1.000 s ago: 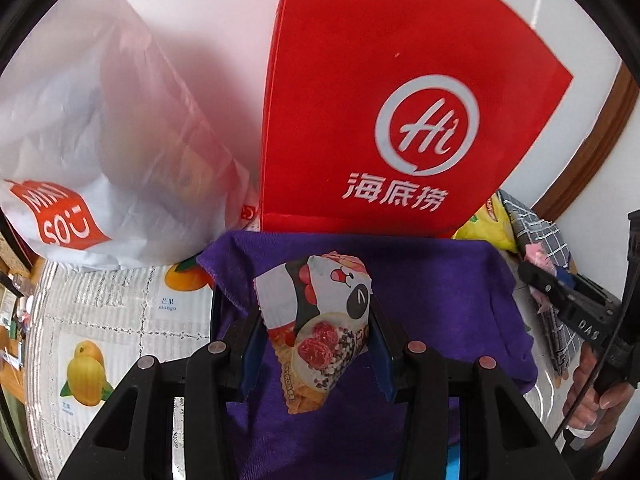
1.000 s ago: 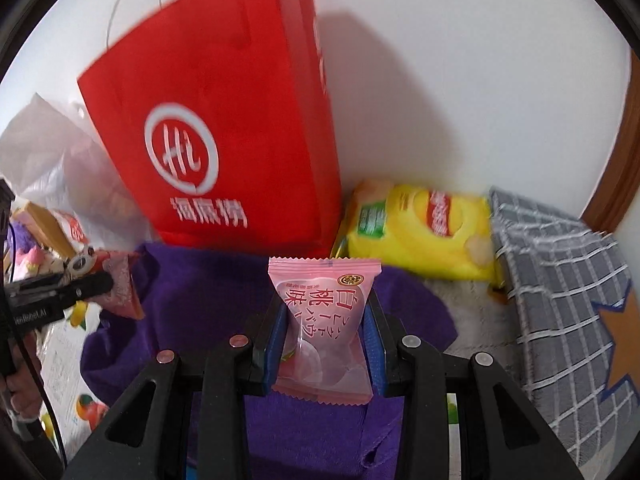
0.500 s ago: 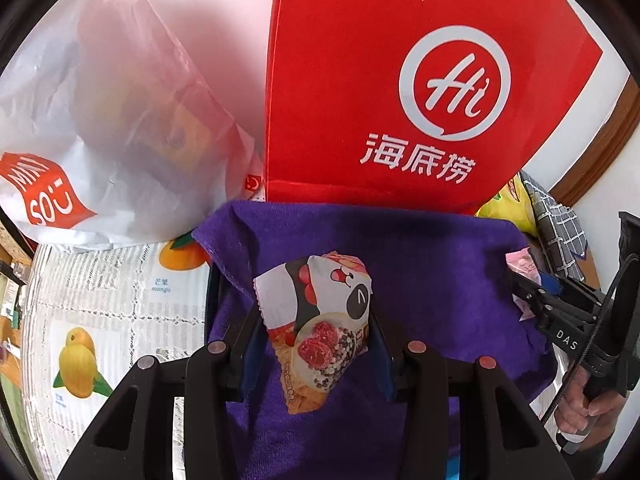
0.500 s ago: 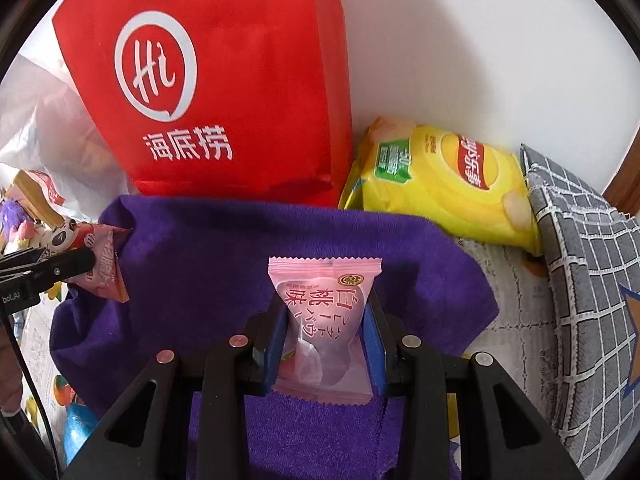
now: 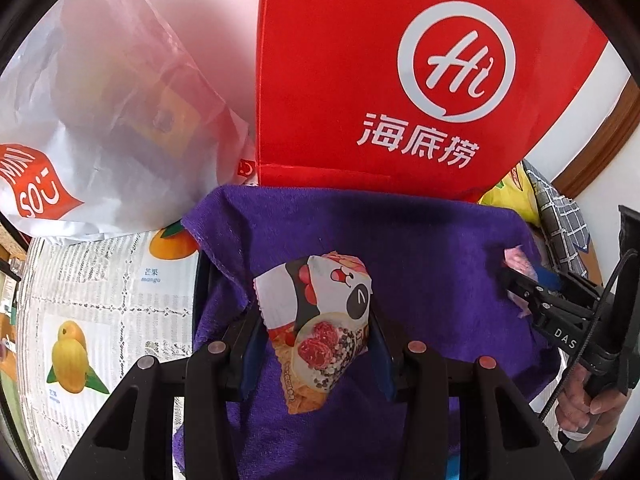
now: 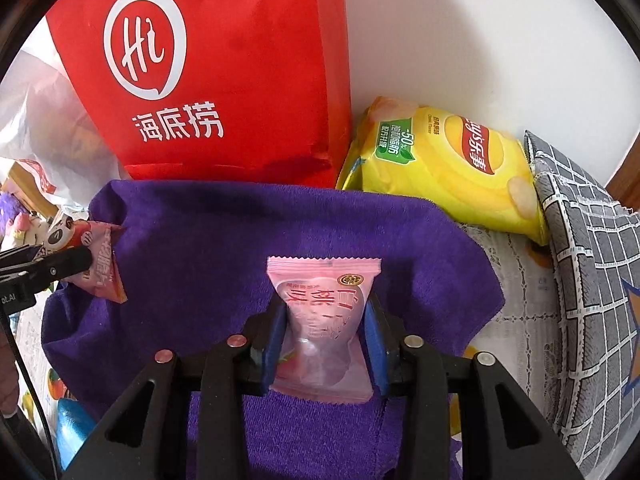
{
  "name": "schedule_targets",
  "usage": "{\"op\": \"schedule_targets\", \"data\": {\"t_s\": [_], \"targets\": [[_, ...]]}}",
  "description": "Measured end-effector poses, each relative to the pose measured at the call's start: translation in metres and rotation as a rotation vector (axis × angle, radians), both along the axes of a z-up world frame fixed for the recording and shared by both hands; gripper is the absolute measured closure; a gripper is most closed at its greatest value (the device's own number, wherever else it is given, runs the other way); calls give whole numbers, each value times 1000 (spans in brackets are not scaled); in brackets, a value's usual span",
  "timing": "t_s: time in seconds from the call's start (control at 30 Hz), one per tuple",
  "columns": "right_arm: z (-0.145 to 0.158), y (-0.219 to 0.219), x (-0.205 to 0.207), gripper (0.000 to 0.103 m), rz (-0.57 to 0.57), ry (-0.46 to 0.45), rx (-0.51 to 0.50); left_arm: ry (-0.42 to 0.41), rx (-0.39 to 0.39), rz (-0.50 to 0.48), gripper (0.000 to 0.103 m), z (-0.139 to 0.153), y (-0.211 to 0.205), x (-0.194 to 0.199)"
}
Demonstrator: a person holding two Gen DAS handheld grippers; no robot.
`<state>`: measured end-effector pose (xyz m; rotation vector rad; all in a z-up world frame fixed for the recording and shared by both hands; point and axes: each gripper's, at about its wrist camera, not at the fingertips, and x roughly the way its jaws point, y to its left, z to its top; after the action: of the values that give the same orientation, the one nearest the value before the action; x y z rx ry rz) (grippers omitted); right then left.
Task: Organize snacks
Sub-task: 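Open the left gripper onto the towel while the right releases the pink candy beside it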
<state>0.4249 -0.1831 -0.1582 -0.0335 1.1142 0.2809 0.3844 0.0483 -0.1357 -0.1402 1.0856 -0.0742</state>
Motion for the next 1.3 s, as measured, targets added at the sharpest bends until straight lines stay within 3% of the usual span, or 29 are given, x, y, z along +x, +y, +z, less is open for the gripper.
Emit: {"op": "schedule_targets", "data": {"t_s": [0.03,0.07,0.3,0.33,0.4,0.43,0.47,0.73,0.9,1.03,1.23,1.3], "targets": [[2,-1,0,43,-4,-3,-3,1,2,-5,59,0,-1,0],[5,-1,-1,39,-6,-14,-5,2,6,-7,59,-1,-3,0],[33,-2,-8,32,-5,-89,1,-4,28,-20,59,2,-8,-2],[36,-3,-8,27,-7,-93,6,-6,34,-23,59,3,-9,-2],[43,-5,-8,22,-23,-99,14,-1,39,-24,51,3,-10,-2],[46,-8,-8,20,-35,-96,14,1,43,-22,41,4,-11,-1],[47,-8,-7,19,-44,-90,13,-1,51,-18,36,5,-12,-1],[63,-10,-10,19,-106,-98,-12,-58,87,-23,29,23,-17,-7],[87,-10,-23,19,-112,-183,5,-103,133,-1,29,37,-14,-15],[106,-8,-37,19,-91,-265,-24,-138,102,19,29,50,-10,-21],[124,-19,-53,19,-122,-245,97,-217,145,-5,29,69,-20,-32],[129,-23,-60,19,-160,-244,80,-233,132,-20,29,77,-23,-37]]}}
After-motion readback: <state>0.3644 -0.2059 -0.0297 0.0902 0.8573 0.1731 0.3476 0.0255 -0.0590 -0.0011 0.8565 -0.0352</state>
